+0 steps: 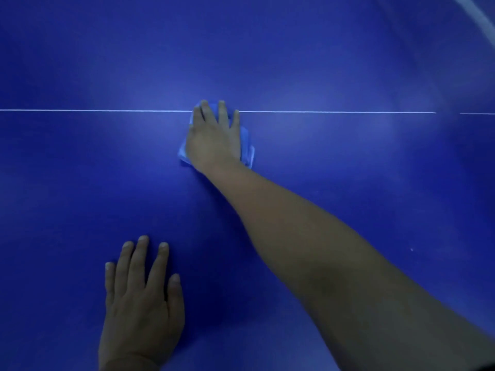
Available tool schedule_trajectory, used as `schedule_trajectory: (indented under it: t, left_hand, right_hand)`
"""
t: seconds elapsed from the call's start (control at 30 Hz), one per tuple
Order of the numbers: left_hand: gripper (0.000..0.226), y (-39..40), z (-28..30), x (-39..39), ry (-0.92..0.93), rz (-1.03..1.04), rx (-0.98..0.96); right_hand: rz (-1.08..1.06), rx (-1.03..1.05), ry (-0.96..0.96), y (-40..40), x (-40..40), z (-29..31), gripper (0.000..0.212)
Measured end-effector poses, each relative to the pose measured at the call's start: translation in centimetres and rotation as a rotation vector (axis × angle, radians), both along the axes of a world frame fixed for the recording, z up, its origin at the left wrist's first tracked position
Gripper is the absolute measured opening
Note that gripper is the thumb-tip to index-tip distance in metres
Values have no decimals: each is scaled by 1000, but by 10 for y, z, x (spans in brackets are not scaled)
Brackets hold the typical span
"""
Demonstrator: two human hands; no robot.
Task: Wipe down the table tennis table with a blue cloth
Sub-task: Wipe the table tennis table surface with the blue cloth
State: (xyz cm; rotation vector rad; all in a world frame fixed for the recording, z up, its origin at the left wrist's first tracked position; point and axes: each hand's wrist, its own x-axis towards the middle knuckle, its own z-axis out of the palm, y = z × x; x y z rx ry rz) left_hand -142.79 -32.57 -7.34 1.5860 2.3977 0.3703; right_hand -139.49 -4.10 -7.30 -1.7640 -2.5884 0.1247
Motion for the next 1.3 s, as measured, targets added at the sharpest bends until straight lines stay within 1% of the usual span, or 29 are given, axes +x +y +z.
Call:
schedule_trajectory:
  t: [0.03,0.07,0.13,0.2,0.27,0.33,0.37,0.4,0.47,0.5,0.53,0.57,0.6,0.67,0.73,0.77,0.8,0.83,0.87,0.97,1.0,1.03,1.07,1.1,1.13,1.2,1.23,1.27,1.3]
  left_hand:
    - [67,1,0,0,-3,1,-2]
    - [67,1,0,0,-5,-4,-3]
    - [67,1,0,0,-10,-13,1]
    - [68,1,1,0,-23,-13,-18]
    - [68,1,1,0,-29,-7,-32]
    - [68,1,0,-1,-32,-11,-39]
    - [68,1,0,-1,-34,-14,-34]
    - [68,2,0,-1,-35,-18,-28]
    - [69,1,0,-1,-31,-17,-22]
    - [69,1,0,-1,-27,-15,-15]
    - [69,1,0,-1,-24,-14,-7]
    - [68,0,-1,0,-22,-14,3]
    - [68,0,-1,0,-20,-14,11]
    - [67,0,-2,-1,-6,-14,16]
    - [66,-1,-3,-2,4,-19,19]
    - [66,-1,-3,-2,6,-21,20]
    - [65,-1,-3,-3,8,-19,21]
    - [65,-1,-3,-3,10,-17,24]
    - [65,-1,-3,-3,14,-17,27]
    - [65,-2,-4,-2,9,-22,41]
    - [66,-2,-3,-3,10,-22,42]
    - [66,-3,-3,-3,14,-26,39]
    - [66,-3,-3,-3,17,-29,38]
    - [66,-4,-3,-3,17,-28,38]
    - [66,-4,-4,-3,17,-27,40]
    - [66,-4,-4,-3,25,-29,46]
    - [66,-4,-4,-2,27,-31,51]
    - [66,-4,-4,-1,25,-31,58]
    - [66,-4,-5,-1,20,-29,65]
  right_hand:
    - [36,-17,2,10,3,3,64]
    - [4,-7,-16,22,20,7,68]
    - [-207,57,-65,45,78,9,82]
    - [-501,99,-83,59,155,8,86]
    - [-761,43,-7,57,213,11,78]
    - [-859,53,61,46,219,10,61]
    - [-797,100,41,38,205,7,57]
    - [-654,150,25,30,183,3,54]
    - [-149,166,-6,7,131,-6,53]
    - [101,101,-22,-2,115,-8,53]
    - [255,32,-51,0,113,-4,53]
    - [291,6,-99,14,126,2,54]
    - [235,58,-166,33,148,4,55]
    - [-16,115,-241,69,211,9,55]
    - [-302,81,-137,78,269,16,54]
    - [-356,74,-65,69,280,19,54]
    - [-320,86,-44,52,279,18,54]
    - [-191,101,-52,29,275,13,55]
    - [6,111,-70,0,268,10,57]
    - [822,24,-109,-120,266,-5,54]
    - [997,-12,-114,-142,270,-4,51]
    - [1078,-43,-143,-139,275,1,49]
    - [1056,22,-187,-118,278,5,49]
    - [891,90,-229,-89,277,7,49]
    - [606,116,-218,-55,274,10,50]
    - [20,120,-102,1,265,20,51]
    - [-147,102,-38,16,255,22,51]
    - [-181,108,-15,22,238,21,51]
    - [-128,105,-28,19,217,18,51]
